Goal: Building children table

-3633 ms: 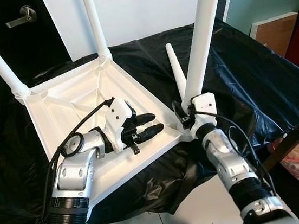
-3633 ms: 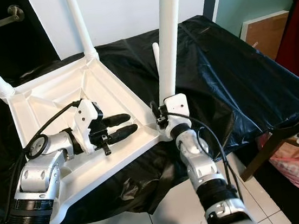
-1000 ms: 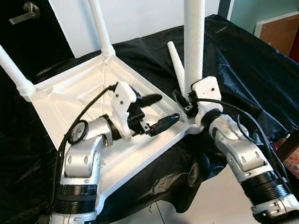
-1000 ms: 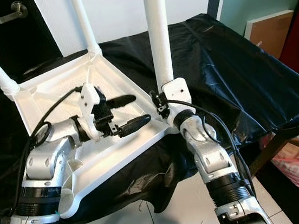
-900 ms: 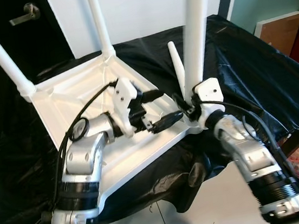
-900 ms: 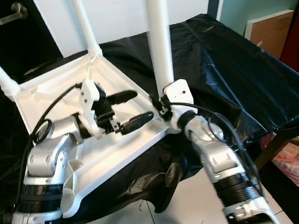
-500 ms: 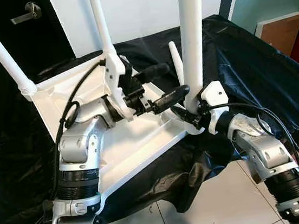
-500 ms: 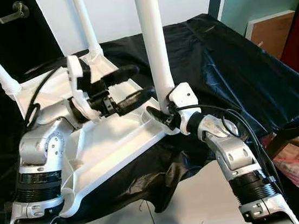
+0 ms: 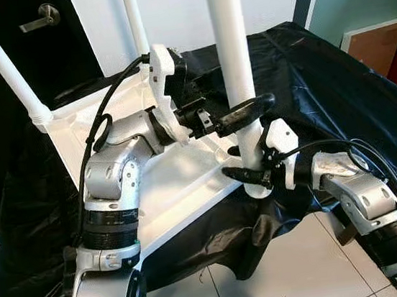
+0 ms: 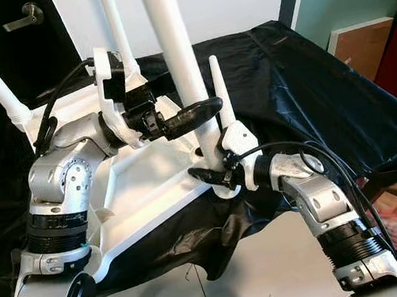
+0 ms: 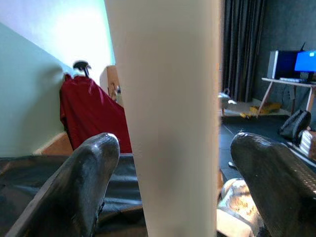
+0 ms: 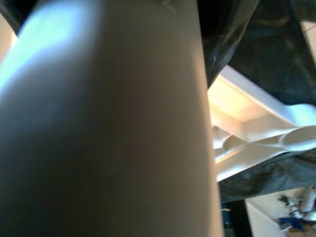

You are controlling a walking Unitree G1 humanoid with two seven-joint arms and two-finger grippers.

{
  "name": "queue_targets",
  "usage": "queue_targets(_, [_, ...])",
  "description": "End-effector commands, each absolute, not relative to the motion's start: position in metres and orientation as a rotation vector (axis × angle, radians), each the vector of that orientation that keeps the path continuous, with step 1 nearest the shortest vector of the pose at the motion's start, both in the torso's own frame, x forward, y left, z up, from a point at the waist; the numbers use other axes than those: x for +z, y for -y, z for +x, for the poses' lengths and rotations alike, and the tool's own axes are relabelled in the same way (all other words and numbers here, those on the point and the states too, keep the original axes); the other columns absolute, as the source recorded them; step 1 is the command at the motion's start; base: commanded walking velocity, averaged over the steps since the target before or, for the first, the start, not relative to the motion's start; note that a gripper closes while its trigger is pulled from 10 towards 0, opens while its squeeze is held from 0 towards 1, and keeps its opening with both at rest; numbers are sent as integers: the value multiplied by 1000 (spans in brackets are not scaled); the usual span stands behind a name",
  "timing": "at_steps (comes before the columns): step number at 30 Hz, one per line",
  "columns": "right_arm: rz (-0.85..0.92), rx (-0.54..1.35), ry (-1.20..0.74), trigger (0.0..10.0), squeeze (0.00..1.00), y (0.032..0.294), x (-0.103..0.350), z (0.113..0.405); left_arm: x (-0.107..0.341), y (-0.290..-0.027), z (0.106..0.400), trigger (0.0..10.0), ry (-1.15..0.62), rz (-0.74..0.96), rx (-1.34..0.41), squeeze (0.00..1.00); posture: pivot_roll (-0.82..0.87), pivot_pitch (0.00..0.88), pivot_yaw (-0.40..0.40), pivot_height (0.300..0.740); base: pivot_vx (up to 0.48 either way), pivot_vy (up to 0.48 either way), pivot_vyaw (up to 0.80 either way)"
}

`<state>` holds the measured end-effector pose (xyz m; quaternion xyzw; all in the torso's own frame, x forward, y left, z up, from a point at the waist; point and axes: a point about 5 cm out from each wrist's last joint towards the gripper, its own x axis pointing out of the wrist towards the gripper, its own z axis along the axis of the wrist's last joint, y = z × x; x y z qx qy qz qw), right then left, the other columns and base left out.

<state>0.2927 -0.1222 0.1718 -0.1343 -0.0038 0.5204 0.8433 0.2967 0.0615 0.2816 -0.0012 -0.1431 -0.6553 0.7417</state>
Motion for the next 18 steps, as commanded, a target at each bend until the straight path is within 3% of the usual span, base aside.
queue_targets(1, [-307,1143,22,10000,0,118,178,291,282,-57,298,10000,281,10,-1450,0,-89,2,17,740,0,0,0])
queue_targets(3, [-314,1156,16,10000,0,118,178,291,281,-56,299,10000,258,8,-1458,0,-89,2,17,740,0,0,0])
queue_targets(4, [-317,1163,12,10000,0,118,178,291,280,-56,299,9098,243,1,-1467,0,-88,0,21,740,0,0,0])
queue_targets(6, [-317,1163,12,10000,0,118,178,291,280,-56,299,9098,243,1,-1467,0,-88,0,21,740,0,0,0])
queue_targets(7, [-322,1167,10,10000,0,119,178,291,280,-56,300,5725,232,-9,-1474,0,-88,0,21,740,0,0,0])
queue_targets(8, [-329,1168,8,10000,0,119,178,291,280,-57,300,667,224,-16,-1478,0,-88,0,23,740,0,0,0])
queue_targets(9, [-334,1167,7,10000,0,120,178,292,280,-58,301,0,215,-18,-1481,0,-88,0,23,740,0,0,0])
queue_targets(18, [-349,1144,8,10000,0,122,177,295,278,-59,303,0,198,-6,-1464,0,-88,0,23,740,0,0,0])
